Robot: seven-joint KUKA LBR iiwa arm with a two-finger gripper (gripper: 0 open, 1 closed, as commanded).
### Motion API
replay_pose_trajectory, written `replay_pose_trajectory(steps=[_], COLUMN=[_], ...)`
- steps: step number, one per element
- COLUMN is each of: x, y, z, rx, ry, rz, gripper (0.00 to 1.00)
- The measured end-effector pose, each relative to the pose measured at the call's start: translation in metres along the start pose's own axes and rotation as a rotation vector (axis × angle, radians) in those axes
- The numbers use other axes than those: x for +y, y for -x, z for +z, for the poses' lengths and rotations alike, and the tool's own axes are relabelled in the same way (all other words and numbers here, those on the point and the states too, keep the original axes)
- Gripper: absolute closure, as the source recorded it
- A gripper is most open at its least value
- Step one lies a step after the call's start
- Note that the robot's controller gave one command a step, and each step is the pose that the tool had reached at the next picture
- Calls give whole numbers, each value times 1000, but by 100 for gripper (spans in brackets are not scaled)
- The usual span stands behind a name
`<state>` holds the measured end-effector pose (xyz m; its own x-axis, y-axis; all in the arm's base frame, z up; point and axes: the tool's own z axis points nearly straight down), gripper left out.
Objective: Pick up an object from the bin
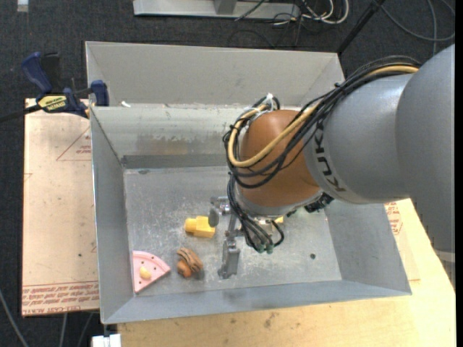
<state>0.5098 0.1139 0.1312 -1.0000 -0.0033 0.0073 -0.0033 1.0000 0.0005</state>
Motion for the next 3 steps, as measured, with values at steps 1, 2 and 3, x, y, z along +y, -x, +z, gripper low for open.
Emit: replay_pose_trajectory(steps=[1,2,3], x=[0,38,62], y=[2,11,26], z=[-4,21,26], rx=[-7,-12,-6], ry=[1,1,1], rz=[3,-10,-205], gripper=[0,0,0])
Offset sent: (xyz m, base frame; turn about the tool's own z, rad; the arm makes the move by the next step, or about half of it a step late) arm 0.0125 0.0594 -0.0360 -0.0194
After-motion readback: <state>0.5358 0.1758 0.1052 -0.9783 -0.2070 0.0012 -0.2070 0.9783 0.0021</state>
